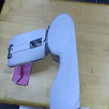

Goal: Folding a cloth

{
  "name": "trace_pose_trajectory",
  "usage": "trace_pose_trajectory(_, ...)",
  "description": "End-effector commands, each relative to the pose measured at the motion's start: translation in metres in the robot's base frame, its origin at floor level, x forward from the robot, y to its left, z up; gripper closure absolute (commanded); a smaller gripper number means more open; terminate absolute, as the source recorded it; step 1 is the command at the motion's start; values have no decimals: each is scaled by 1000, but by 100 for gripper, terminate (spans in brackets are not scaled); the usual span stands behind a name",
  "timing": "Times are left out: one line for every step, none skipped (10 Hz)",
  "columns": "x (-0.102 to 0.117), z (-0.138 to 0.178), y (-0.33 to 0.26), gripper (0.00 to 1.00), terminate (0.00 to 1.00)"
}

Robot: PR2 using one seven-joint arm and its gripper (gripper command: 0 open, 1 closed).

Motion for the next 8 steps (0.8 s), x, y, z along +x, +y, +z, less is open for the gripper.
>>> trace_pose_trajectory(15,-1,-4,0,0)
trace_pose_trajectory(21,0,-3,0,0)
trace_pose_trajectory(22,1,-4,0,0)
trace_pose_trajectory(24,1,-6,0,0)
trace_pose_trajectory(29,3,-8,0,0)
trace_pose_trajectory(31,3,-9,0,0)
trace_pose_trajectory(32,5,-11,0,0)
trace_pose_trajectory(32,9,-18,0,0)
